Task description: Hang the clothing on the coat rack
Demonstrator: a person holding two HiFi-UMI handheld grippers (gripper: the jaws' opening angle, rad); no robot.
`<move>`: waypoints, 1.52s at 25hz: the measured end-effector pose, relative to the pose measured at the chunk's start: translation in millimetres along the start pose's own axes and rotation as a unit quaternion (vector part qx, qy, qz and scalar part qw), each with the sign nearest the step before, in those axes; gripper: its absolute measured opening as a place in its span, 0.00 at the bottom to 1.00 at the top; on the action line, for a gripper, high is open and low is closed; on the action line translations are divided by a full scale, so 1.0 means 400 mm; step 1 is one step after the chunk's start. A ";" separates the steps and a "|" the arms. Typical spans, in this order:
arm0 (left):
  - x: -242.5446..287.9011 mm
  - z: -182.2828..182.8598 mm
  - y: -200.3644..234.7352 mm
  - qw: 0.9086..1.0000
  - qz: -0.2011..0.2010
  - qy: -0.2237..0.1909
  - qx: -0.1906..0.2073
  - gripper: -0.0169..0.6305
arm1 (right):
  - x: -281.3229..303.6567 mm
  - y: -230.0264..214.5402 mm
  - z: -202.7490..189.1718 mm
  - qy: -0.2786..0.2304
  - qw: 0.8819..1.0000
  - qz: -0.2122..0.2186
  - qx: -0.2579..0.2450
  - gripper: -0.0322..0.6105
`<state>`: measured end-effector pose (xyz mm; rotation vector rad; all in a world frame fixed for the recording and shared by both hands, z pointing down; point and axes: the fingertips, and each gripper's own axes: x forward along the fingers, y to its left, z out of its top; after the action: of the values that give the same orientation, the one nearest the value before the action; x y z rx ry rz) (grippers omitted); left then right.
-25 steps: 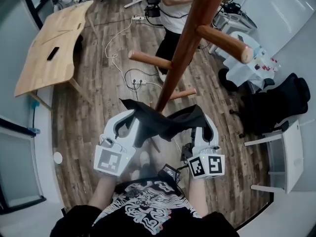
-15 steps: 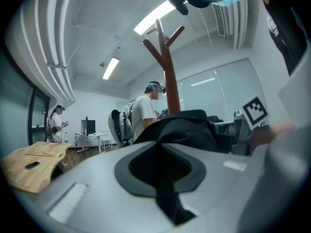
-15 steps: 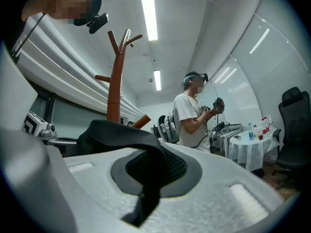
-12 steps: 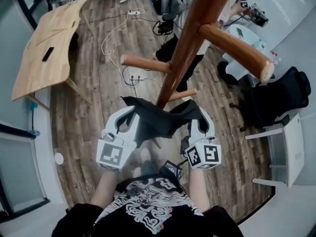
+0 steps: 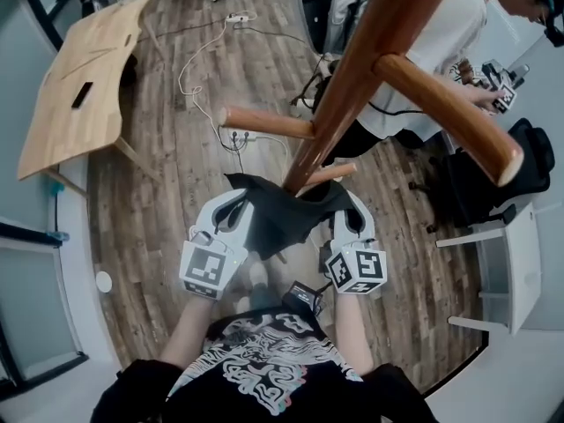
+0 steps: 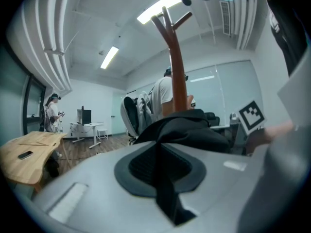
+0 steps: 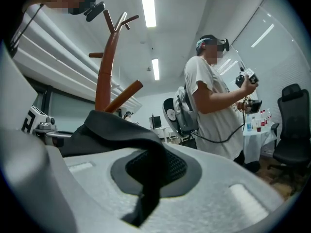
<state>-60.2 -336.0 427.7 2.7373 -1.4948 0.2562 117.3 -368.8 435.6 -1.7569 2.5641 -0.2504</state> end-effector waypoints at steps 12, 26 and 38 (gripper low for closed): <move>0.023 -0.037 -0.002 1.000 -0.013 0.016 -0.006 0.05 | 0.037 0.028 -0.082 0.038 0.999 0.011 0.000 0.07; 0.047 -0.089 -0.048 0.998 -0.040 0.041 -0.004 0.05 | 0.041 0.067 -0.157 0.069 0.997 0.032 0.020 0.07; 0.051 -0.140 -0.085 0.996 -0.056 0.066 -0.012 0.05 | 0.039 0.102 -0.214 0.097 0.994 0.051 0.012 0.07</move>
<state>-28.6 -329.6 488.3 2.7135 -1.3000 0.4035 64.4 -358.8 515.1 -1.6646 2.7593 -0.4672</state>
